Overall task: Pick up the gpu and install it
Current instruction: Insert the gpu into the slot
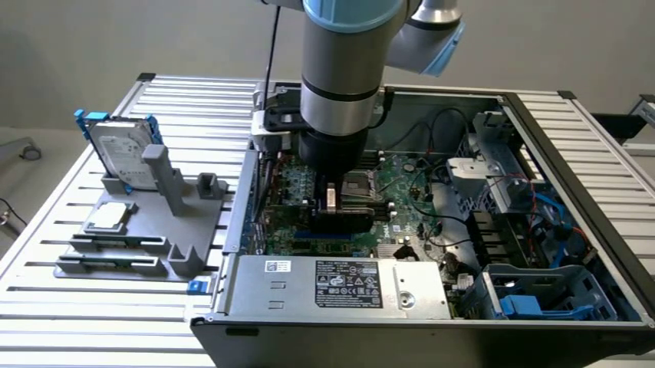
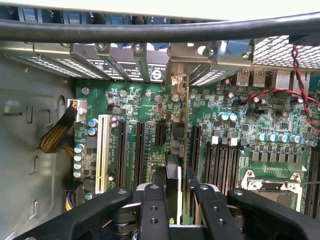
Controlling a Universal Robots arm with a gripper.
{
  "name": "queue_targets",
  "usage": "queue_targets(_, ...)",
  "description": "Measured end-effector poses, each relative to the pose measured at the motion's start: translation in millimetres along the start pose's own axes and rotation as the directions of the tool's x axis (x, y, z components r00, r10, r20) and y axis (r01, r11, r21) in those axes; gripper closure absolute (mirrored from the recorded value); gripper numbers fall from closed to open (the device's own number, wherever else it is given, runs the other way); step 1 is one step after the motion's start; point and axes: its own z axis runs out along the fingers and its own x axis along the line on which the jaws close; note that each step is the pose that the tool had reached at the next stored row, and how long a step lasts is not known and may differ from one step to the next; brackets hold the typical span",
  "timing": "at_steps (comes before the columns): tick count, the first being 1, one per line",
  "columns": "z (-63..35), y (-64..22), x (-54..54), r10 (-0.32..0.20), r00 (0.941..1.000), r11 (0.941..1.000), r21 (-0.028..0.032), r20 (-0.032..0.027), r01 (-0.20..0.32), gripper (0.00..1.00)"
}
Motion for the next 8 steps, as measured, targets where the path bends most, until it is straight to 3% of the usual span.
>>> queue_targets(8,-2.7,0.1,-0.1,0.0,1.0,1.0,-0.0013,0.0002,0.0,0.74)
